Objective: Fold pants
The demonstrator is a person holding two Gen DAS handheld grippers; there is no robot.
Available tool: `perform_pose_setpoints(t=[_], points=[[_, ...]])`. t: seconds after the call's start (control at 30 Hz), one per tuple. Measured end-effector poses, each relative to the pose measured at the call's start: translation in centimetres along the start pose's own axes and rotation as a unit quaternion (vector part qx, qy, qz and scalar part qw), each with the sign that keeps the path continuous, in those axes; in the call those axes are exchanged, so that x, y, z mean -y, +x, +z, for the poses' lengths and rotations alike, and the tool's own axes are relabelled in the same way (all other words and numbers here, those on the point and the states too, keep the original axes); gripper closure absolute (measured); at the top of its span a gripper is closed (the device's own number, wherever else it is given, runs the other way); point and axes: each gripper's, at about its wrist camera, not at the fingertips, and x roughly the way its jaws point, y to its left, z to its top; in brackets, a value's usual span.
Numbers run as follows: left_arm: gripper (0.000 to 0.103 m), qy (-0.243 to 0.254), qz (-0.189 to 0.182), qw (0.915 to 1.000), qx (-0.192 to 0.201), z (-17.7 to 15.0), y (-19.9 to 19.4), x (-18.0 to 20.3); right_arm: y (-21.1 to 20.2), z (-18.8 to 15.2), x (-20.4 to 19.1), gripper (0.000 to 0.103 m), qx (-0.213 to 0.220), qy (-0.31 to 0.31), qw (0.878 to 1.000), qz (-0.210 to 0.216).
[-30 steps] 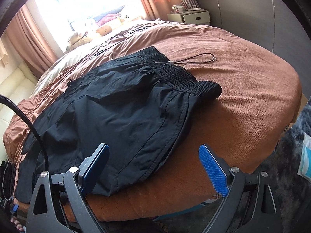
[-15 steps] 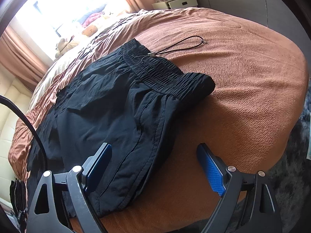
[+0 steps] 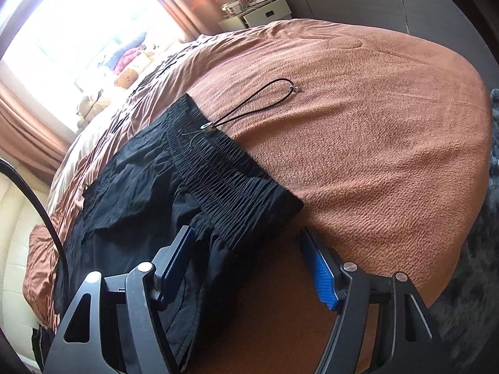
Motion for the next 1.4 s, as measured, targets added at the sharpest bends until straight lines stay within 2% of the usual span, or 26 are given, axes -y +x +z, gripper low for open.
perform_pose_setpoints(t=[0.1, 0.33, 0.43, 0.47, 0.73, 0.87, 1.1, 1.4], points=[[0.094, 0.006, 0.002, 1.0000, -0.002, 0.3, 0.0, 0.5, 0.2, 0.1, 0.7, 0.052, -0.010, 0.011, 1.000, 0.009], [0.094, 0.011, 0.007, 0.9999, -0.008, 0.3, 0.1, 0.9, 0.2, -0.3, 0.9, 0.054, -0.046, 0.011, 0.997, 0.056], [0.094, 0.012, 0.005, 0.9999, -0.003, 0.5, -0.3, 1.2, 0.2, 0.1, 0.4, 0.094, -0.054, -0.010, 0.996, 0.074], [0.094, 0.014, 0.004, 0.9999, -0.002, 0.6, -0.4, 1.3, 0.0, 0.3, 0.3, 0.099, -0.052, -0.013, 0.996, 0.074], [0.094, 0.029, -0.016, 0.9994, 0.011, 1.2, -1.7, 3.3, -2.6, 1.2, 1.1, 0.102, -0.005, 0.000, 0.997, 0.072], [0.094, 0.031, -0.032, 0.9988, 0.019, 2.3, -2.2, 4.5, -3.5, 1.4, 0.4, 0.102, 0.000, -0.007, 0.996, 0.084], [0.094, 0.058, -0.056, 0.9962, 0.034, 5.5, -1.5, 8.3, -4.4, 3.7, -1.4, 0.102, 0.020, -0.013, 0.993, 0.117], [0.094, 0.104, -0.075, 0.9904, 0.050, 9.7, 0.5, 14.8, -3.8, 7.3, -4.4, 0.102, 0.035, -0.045, 0.991, 0.124]])
